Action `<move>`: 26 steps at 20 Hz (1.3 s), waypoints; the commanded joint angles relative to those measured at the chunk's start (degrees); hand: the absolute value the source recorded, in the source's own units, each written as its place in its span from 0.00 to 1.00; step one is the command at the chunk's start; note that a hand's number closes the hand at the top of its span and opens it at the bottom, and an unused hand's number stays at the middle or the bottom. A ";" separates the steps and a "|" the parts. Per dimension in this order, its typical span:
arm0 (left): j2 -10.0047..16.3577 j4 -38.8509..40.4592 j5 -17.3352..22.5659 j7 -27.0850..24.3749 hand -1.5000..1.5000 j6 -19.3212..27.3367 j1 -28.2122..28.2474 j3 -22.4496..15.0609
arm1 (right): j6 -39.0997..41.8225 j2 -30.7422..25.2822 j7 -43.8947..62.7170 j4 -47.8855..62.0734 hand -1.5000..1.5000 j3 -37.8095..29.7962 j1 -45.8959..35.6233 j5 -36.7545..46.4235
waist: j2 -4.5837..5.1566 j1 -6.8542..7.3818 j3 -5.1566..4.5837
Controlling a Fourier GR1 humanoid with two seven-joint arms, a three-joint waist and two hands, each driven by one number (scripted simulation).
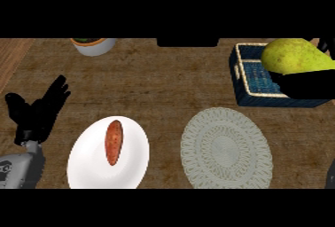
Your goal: Pick the pear from the placemat and place it in the basket
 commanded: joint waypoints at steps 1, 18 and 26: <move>-2.23 -1.40 -1.90 1.85 0.50 2.61 -1.05 -1.33 | -2.88 -4.00 -10.07 8.38 1.00 -4.14 1.61 -1.46 | 0.03 0.05 0.02; -3.80 -4.04 -2.78 2.07 0.50 1.10 1.25 -1.40 | -21.38 -6.04 -26.95 38.35 0.00 -10.49 1.78 0.47 | 0.10 0.52 0.02; -2.68 -2.78 -1.83 2.01 0.50 -0.69 0.81 1.26 | -22.47 -7.59 -36.23 43.97 0.00 -10.92 -0.87 -6.05 | -0.05 0.12 0.01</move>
